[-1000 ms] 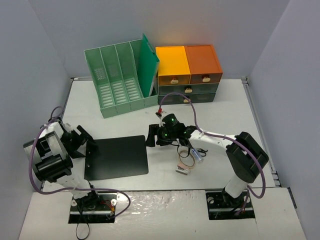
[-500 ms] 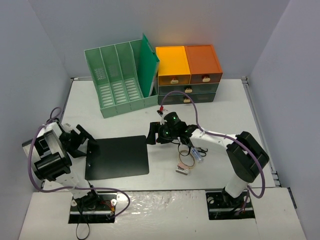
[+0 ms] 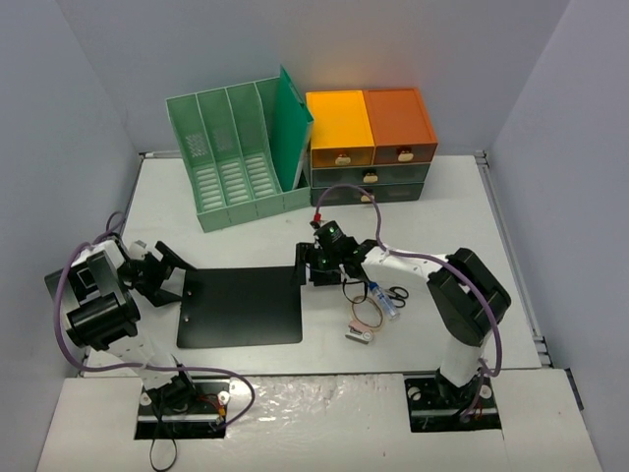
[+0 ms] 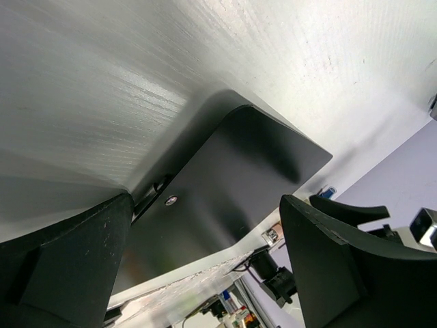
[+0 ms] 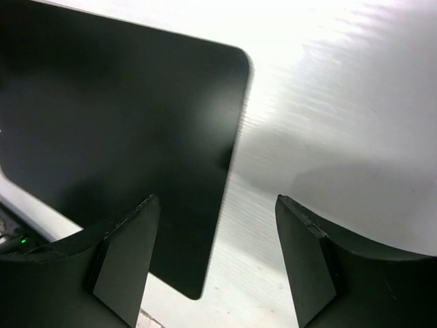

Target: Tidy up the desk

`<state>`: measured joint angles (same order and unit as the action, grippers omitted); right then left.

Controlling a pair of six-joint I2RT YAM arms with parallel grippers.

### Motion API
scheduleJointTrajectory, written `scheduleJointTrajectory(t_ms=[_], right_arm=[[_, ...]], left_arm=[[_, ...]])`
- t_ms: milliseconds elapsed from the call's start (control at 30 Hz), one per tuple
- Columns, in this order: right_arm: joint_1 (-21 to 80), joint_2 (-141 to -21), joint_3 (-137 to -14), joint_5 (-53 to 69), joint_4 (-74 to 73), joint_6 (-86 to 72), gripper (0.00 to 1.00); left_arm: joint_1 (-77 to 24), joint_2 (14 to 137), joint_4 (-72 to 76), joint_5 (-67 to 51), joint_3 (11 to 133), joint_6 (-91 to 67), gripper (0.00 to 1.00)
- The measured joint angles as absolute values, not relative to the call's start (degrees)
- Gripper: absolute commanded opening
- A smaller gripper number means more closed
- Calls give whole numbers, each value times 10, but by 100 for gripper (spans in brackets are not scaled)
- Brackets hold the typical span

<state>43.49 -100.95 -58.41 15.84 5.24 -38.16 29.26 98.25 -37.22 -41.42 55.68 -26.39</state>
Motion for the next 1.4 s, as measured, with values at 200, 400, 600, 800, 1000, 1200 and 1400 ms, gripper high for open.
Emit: scheduleJointTrajectory(t_ms=[200,400,600,800,1000,1200,1400], right_arm=[[438,-1018,-567,138,35,-412,64],[457,-1019,-566,113,38,-442,55],[488,-1027,-564,95,58,-468,52],[506,-1045,-565,93,106,-483,51],[506,-1054,-568,94,124,-493,51],[506,-1061,-575,93,126,-495,52],[506,-1067,-583,94,127,-495,52]], left_arm=[[293,978,-371,-413,554,-264,86],[293,970,-366,-410,545,-265,86],[293,969,-366,-409,545,-268,86],[292,963,-358,-405,540,-270,86],[293,955,-344,-395,537,-270,85],[279,952,-323,-390,537,-269,78],[233,952,-302,-384,533,-268,60]])
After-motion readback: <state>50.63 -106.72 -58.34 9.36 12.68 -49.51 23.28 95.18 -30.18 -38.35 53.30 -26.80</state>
